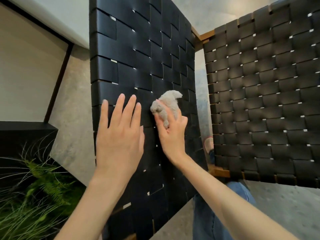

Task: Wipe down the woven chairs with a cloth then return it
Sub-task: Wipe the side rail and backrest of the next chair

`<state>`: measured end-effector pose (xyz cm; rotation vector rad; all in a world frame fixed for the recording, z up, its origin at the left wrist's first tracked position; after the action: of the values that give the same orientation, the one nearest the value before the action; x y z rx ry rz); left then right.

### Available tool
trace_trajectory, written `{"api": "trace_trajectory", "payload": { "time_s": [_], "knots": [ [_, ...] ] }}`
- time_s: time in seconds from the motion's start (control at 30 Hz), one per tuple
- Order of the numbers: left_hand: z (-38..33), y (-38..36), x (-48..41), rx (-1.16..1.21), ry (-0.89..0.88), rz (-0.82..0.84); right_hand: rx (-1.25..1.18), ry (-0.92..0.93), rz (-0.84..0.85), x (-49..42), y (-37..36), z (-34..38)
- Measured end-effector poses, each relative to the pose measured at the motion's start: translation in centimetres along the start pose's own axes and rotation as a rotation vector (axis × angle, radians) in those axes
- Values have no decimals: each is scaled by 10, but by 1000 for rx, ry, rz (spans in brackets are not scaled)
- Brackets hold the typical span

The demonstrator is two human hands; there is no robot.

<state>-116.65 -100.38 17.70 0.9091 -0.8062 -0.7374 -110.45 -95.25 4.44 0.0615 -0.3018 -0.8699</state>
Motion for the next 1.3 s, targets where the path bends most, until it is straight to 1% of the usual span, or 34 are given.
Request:
{"api": "trace_trajectory", "payload": {
  "time_s": [0.07,0.17,0.23,0.3,0.37,0.43,0.53,0.6,0.67,0.77,0.87,0.97,1.07,1.2,1.27,1.3],
  "knots": [
    [19,10,6,7,44,-49,-10,127,12,-9,-12,40],
    [46,22,11,68,128,-112,15,242,11,-26,-27,92],
    [58,24,10,123,176,-112,46,294,-2,-36,-35,121],
    [65,23,7,196,219,-93,81,307,-25,-47,-39,136],
    [64,21,4,251,222,-85,123,328,-59,-54,-40,135],
    [62,19,0,255,200,-88,125,335,-96,-58,-37,123],
    [59,17,-8,267,174,-86,94,274,-155,-62,-29,94],
    [55,17,-19,243,145,-77,125,243,-172,-65,-25,74],
    [48,17,-31,182,104,-64,131,187,-179,-71,-19,48],
    [34,12,-48,51,32,-4,107,34,-178,-81,-8,2],
    [21,7,-60,-36,-22,46,140,-105,-169,-91,2,-41],
    [11,5,-70,-42,-51,47,155,-317,-161,-102,13,-82],
    [6,-2,-76,-56,-72,69,75,-519,-145,-111,23,-117],
    [2,-9,-78,-95,-112,76,169,-674,-47,-113,32,-160],
    [2,-9,-77,-88,-113,70,118,-771,-44,-107,35,-175],
    [2,-9,-77,-83,-116,67,99,-790,-60,-105,36,-178]
  ]
}}
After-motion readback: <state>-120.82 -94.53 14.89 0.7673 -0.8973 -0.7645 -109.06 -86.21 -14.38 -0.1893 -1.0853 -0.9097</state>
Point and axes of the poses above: each hand's wrist, its own x-axis away from the middle knuckle, its own y-axis out of the back of the hand, z = x × y, the point moved 6 cm from there along -x, towards the middle knuckle, and after that the axes turned 4 degrees about z, right-handed, at the moved point
